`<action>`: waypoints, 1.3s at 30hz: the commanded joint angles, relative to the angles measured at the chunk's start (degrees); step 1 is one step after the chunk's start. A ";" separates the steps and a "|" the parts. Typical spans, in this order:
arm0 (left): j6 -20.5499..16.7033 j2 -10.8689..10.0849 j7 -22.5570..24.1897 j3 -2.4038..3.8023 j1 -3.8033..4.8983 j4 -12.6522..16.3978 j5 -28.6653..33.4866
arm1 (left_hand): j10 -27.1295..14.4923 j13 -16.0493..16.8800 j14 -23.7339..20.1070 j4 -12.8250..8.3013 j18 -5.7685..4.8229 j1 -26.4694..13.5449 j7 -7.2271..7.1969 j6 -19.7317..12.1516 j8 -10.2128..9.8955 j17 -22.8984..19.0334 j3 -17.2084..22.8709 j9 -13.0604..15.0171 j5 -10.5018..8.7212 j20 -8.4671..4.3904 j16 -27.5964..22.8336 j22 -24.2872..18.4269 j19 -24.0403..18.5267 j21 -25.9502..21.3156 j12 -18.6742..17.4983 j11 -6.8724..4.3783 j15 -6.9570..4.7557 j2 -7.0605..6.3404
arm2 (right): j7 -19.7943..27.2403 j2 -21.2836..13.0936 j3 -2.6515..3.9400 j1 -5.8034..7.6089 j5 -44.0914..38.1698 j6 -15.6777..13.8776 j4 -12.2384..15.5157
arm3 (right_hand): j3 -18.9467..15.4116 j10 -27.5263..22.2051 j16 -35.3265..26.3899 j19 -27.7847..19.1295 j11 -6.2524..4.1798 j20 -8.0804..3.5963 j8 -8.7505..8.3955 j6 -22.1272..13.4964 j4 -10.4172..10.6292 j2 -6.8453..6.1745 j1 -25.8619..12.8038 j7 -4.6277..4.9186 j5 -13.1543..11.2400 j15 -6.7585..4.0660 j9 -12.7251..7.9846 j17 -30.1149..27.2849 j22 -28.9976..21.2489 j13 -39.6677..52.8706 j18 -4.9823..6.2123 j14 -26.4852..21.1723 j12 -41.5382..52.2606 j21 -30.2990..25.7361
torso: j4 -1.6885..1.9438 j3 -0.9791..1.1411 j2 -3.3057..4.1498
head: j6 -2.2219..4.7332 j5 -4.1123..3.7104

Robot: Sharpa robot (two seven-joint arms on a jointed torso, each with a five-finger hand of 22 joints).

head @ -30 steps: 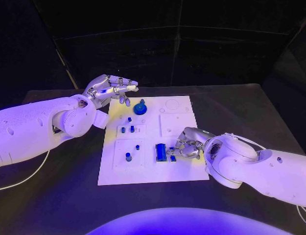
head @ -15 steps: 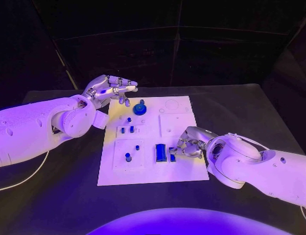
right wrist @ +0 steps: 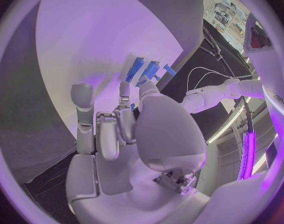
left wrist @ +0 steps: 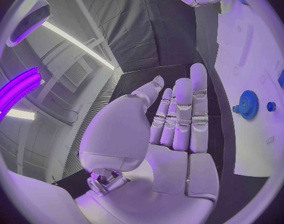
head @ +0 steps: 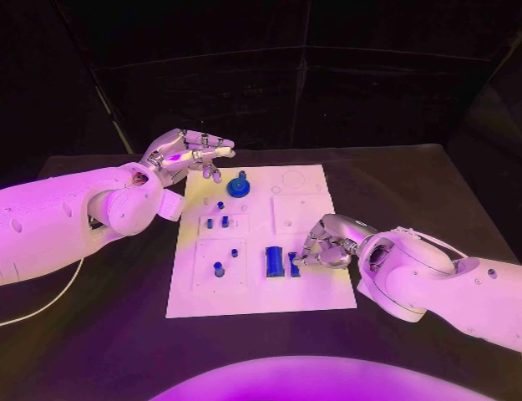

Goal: Assemble the parts on the task board

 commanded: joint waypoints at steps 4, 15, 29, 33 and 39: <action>0.61 -0.03 0.16 0.04 0.08 0.09 0.19 | -0.52 0.10 -0.32 0.08 0.79 -0.19 -0.12 -0.34 -0.34 -0.06 0.23 0.01 0.05 0.28 0.27 -0.08 0.05 -0.15 0.16 0.02 0.12 0.02 | 2.60 0.25 0.00 0.04 -0.04 2.26 -0.14 | -0.53 0.02 -0.09 -0.23 0.34 0.15 -0.34 -0.18 -0.17 0.41 0.61 -0.05 -0.60 0.18 0.12 9.97 -0.03 1.18 -0.56 4.87 0.02 -0.29 | 0.04 -0.03 0.07 | -0.07 -0.11; 0.50 0.03 0.35 0.04 0.08 0.01 0.19 | -0.52 0.10 -0.32 0.08 0.79 -0.19 -0.12 -0.34 -0.34 -0.06 0.23 0.01 0.05 0.28 0.27 -0.08 0.05 -0.15 0.16 0.02 0.12 0.02 | 0.82 1.11 0.00 0.03 -2.92 5.22 -1.02 | -1.36 -0.39 -0.28 -0.37 0.24 0.14 -0.27 0.11 -1.19 1.26 2.29 -0.17 -1.98 0.12 0.31 9.67 -0.14 0.46 -0.52 4.79 -0.81 -0.45 | 0.06 0.00 0.03 | -0.19 -0.14; 0.50 0.22 0.38 0.04 0.08 -0.14 0.19 | -0.52 0.10 -0.32 0.08 0.79 -0.19 -0.12 -0.34 -0.34 -0.06 0.23 0.01 0.05 0.28 0.27 -0.08 0.05 -0.15 0.16 0.02 0.12 0.02 | -2.43 2.51 0.00 0.01 -4.56 5.65 -2.19 | -1.67 -0.20 -0.21 -0.14 0.00 0.03 0.02 0.68 -1.43 2.48 2.84 -0.49 -1.80 -0.04 0.52 9.81 0.29 0.59 -0.57 4.84 -0.64 -0.22 | 0.01 -0.02 0.03 | -0.34 0.00; 0.52 0.27 0.38 0.04 0.07 -0.19 0.19 | -0.52 0.10 -0.32 0.08 0.79 -0.19 -0.12 -0.34 -0.34 -0.06 0.23 0.01 0.05 0.28 0.27 -0.08 0.05 -0.15 0.16 0.02 0.12 0.02 | -2.31 2.41 0.00 0.01 -4.82 4.38 -2.11 | -1.73 -0.16 -0.25 -0.14 -0.09 -0.02 0.11 0.81 -1.57 2.89 3.10 -0.59 -1.60 -0.12 0.59 9.75 0.27 0.66 -0.56 4.82 -0.59 -0.24 | -0.01 -0.02 0.02 | -0.40 0.01; 0.55 0.34 0.35 0.03 0.06 -0.32 0.19 | -0.52 0.10 -0.32 0.08 0.79 -0.19 -0.12 -0.34 -0.34 -0.06 0.23 0.01 0.05 0.28 0.27 -0.08 0.05 -0.15 0.16 0.02 0.12 0.02 | 0.38 1.88 0.01 0.00 -2.93 2.24 -1.23 | -2.60 -0.11 -0.26 -0.15 -0.05 -0.10 0.02 0.64 -1.00 3.59 2.28 -0.53 -0.49 -0.15 0.63 9.74 0.22 0.73 -0.58 4.83 -0.55 -0.28 | 0.07 0.04 -0.02 | -0.19 -0.16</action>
